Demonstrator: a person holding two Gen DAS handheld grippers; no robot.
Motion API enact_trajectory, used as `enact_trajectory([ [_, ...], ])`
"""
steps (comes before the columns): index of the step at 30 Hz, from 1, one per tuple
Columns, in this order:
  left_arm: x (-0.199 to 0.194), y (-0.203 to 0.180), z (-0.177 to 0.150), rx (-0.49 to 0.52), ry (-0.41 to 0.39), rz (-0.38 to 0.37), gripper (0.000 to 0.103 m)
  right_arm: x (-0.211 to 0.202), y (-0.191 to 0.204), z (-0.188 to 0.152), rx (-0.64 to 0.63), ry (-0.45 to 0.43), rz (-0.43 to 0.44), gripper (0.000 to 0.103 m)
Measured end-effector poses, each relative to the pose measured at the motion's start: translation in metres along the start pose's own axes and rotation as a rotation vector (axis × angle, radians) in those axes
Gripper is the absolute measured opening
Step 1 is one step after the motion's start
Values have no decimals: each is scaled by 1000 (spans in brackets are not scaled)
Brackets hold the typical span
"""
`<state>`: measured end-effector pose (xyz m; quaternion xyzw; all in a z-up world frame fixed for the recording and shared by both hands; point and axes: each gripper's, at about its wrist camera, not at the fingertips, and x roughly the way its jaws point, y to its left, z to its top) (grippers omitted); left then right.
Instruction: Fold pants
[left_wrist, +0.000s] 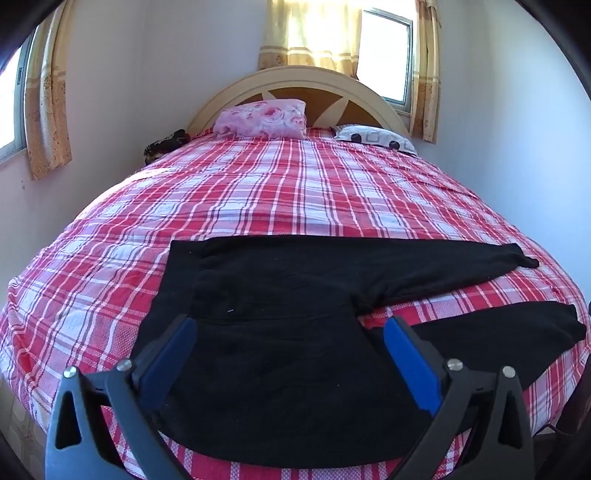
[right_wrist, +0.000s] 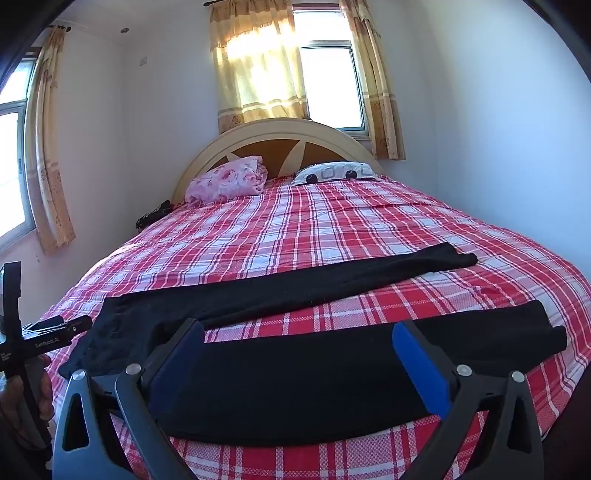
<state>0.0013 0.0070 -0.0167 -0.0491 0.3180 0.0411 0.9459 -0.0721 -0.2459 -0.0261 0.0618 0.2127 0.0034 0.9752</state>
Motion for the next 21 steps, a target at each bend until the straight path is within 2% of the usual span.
enact_trajectory([
  [21, -8, -3, -3, 21, -22, 17, 103, -3, -1, -8, 14, -2, -1, 102],
])
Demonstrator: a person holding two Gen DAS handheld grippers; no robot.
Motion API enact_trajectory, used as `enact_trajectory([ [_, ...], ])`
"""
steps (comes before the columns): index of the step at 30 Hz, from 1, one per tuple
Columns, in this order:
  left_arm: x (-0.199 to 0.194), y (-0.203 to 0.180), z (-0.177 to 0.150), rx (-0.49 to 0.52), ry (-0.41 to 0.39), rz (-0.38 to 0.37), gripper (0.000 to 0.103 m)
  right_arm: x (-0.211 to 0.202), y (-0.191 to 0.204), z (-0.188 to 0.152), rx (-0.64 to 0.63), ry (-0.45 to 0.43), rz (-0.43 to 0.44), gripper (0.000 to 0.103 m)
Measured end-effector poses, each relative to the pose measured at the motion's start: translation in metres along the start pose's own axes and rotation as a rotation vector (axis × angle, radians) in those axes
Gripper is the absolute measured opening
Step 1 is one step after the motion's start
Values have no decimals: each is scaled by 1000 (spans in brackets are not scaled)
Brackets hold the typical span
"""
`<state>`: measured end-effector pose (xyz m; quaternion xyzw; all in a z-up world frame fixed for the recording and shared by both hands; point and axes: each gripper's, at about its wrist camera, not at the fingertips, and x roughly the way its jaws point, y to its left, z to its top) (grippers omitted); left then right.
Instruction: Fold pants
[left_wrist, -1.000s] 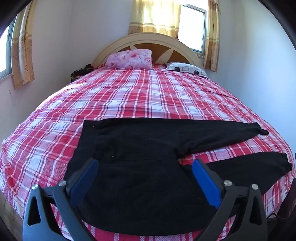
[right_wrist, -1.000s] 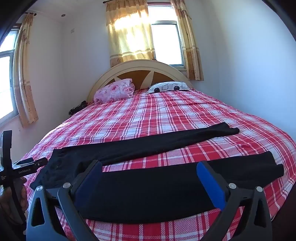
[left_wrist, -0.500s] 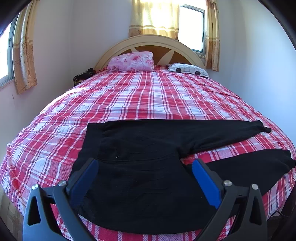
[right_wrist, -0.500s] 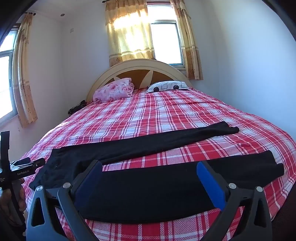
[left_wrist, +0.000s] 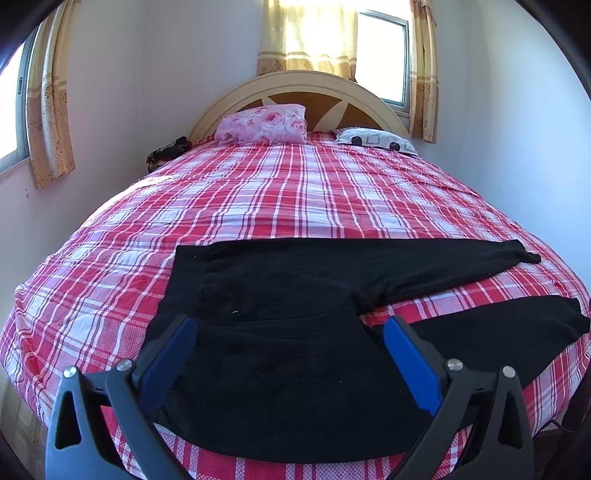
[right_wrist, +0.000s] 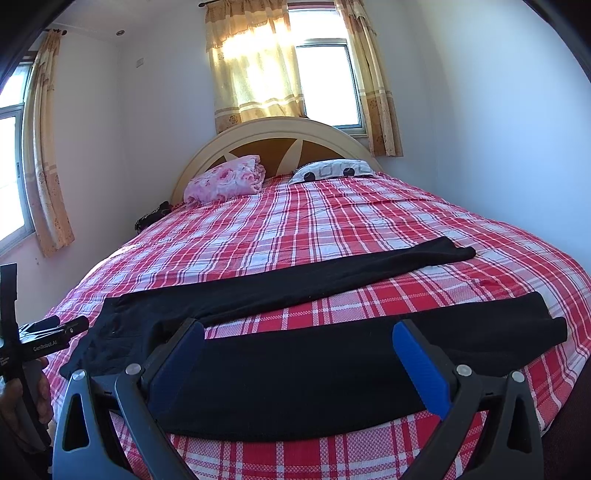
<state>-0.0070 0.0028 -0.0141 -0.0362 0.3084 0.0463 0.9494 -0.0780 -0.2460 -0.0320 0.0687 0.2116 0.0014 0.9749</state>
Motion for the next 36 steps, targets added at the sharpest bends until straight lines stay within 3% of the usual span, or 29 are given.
enact_trajectory([
  [36, -1, -1, 1, -2, -3, 1, 103, -1, 3, 3, 6, -2, 7, 102],
])
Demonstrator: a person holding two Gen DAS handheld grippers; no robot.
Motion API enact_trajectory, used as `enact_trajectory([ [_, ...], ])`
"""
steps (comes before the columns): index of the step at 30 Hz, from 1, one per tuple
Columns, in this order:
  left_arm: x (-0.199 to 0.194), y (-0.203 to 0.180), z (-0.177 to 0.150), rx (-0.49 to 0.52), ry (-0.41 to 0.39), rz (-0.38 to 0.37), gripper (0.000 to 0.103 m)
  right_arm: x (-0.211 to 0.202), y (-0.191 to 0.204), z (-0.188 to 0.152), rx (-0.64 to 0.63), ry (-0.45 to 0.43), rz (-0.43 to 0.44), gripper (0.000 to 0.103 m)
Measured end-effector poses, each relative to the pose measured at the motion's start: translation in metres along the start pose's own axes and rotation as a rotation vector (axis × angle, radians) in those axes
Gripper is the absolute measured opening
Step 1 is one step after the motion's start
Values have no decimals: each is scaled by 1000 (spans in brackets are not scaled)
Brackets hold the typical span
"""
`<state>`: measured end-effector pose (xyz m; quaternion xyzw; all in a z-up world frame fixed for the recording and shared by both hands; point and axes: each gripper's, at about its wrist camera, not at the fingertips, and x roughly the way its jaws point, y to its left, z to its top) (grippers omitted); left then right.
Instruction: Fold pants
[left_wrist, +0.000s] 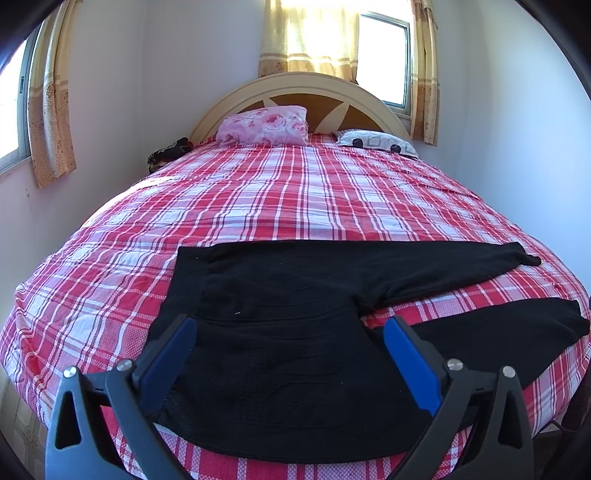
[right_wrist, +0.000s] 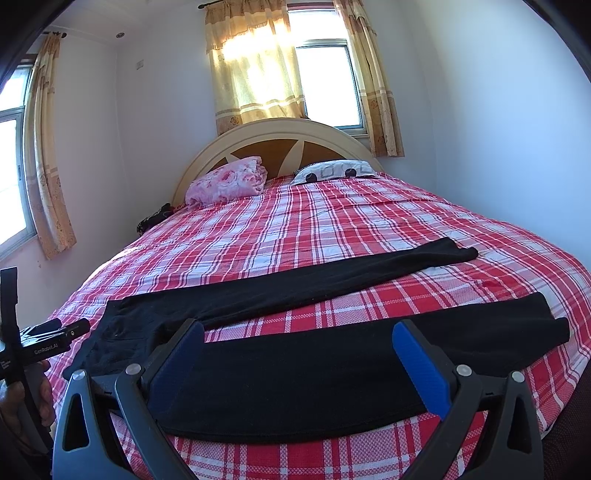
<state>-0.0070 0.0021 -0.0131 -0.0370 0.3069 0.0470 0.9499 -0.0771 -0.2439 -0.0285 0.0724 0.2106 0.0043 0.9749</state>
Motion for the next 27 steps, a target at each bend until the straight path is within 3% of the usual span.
enact_trajectory([
  [20, 26, 14, 5, 5, 48, 8, 103, 27, 3, 11, 0, 43, -3, 102],
  [27, 59, 60, 31, 66, 64, 102, 103, 55, 3, 23, -41, 79, -6, 102],
])
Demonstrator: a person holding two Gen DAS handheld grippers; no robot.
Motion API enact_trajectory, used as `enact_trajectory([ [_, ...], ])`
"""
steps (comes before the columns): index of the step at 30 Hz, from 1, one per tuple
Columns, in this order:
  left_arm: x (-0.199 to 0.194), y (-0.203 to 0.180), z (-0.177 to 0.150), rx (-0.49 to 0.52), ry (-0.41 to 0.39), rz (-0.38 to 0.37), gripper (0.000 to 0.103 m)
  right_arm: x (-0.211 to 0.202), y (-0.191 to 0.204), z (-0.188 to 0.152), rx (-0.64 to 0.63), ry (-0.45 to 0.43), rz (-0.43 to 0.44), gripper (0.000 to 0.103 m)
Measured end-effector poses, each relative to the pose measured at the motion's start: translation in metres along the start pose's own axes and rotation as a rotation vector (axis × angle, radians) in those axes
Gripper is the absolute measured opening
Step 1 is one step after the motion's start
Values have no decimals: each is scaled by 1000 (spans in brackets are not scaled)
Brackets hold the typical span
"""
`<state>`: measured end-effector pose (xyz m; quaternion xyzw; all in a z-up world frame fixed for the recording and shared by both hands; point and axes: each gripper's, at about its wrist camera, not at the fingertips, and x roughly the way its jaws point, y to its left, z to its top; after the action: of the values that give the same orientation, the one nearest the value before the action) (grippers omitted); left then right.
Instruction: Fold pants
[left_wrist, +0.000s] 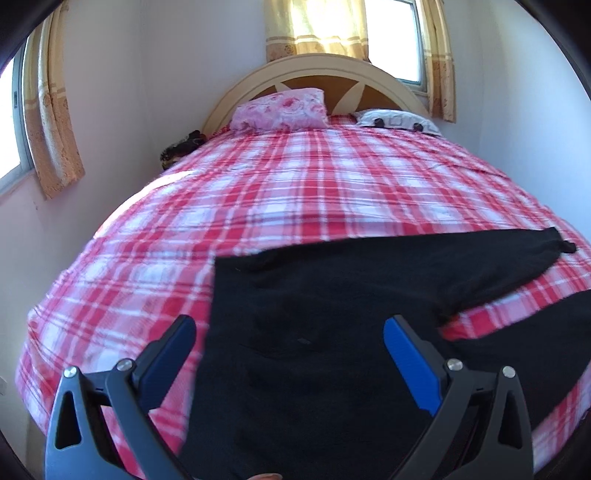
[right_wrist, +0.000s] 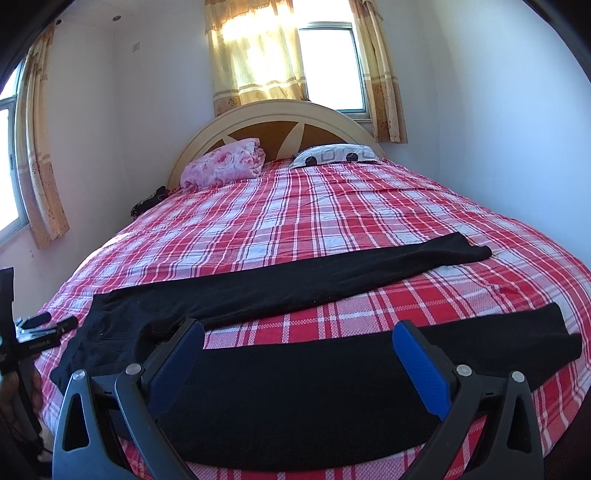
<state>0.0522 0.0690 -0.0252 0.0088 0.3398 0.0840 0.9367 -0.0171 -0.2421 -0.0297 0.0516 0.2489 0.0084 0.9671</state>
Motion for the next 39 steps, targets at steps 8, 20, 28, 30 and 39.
enact_trajectory([
  [8, 105, 70, 46, -59, 171, -7, 75, 37, -20, 27, -19, 29, -36, 102],
  [20, 183, 81, 35, -160, 336, -178, 48, 106, -125, 69, 151, 190, -43, 102],
  [28, 185, 74, 37, -95, 328, -161, 48, 180, -241, 102, 323, 327, -125, 67],
  [30, 188, 73, 39, -83, 332, -158, 48, 201, -261, 109, 341, 350, -155, 65],
  [39, 190, 69, 39, -46, 314, -146, 48, 282, -329, 127, 351, 410, -315, 65],
])
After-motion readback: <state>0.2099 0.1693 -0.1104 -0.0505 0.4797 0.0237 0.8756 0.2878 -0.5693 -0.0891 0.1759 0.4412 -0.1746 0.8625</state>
